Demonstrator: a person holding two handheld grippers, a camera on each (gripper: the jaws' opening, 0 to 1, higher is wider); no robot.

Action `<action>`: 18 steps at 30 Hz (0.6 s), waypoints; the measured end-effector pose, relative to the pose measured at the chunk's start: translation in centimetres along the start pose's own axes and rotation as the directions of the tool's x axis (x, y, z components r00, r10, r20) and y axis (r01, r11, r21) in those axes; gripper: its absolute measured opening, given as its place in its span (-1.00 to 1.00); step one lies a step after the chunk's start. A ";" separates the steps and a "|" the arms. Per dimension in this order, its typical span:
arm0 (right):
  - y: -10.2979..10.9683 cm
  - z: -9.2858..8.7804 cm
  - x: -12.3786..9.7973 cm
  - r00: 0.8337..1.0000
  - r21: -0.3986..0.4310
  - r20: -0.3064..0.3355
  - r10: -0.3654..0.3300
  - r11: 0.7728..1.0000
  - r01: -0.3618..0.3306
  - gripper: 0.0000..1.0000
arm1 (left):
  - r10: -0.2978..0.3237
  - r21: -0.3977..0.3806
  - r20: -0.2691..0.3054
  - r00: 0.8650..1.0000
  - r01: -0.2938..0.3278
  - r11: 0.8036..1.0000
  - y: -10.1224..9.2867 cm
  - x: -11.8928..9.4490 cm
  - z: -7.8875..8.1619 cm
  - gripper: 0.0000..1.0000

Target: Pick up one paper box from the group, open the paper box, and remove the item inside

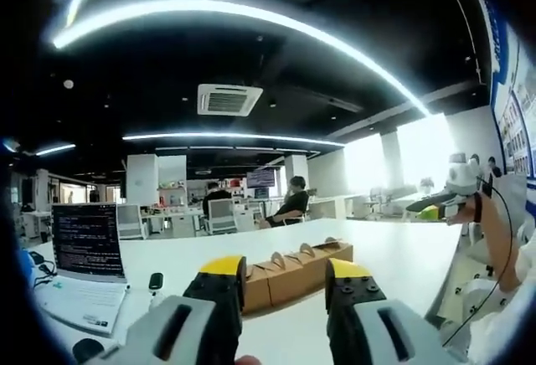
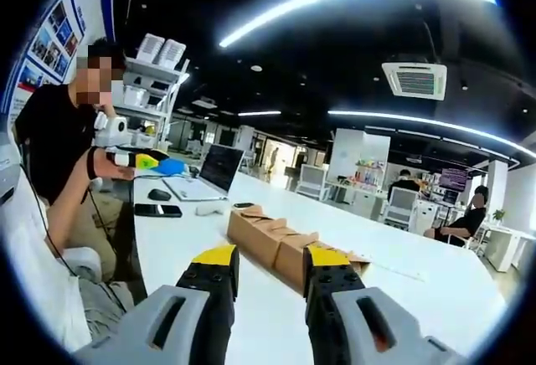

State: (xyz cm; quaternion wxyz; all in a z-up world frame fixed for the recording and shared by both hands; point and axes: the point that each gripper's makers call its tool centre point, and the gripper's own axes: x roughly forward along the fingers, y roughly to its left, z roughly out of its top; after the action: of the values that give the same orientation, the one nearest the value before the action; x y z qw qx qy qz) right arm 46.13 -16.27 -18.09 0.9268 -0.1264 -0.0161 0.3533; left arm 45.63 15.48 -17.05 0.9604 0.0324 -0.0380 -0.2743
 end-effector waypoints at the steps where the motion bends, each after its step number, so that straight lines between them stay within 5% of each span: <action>1: 0.0 0.0 0.1 1.000 0.000 0.000 0.000 1.000 0.000 -0.37 | -0.003 0.001 -0.002 1.000 0.003 1.000 -0.1 0.0 0.0 -0.22; 18: -2.7 -0.6 2.7 0.999 0.044 -0.033 -0.023 0.999 0.024 -0.40 | -0.039 -0.012 0.015 0.999 0.039 0.999 -0.6 0.1 0.3 -0.24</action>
State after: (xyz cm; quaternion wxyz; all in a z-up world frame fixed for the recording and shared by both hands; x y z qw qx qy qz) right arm 49.97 -16.56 -18.17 0.9336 -0.1115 0.0053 0.3405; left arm 45.35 14.90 -16.79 0.9547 0.0254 -0.0426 -0.2934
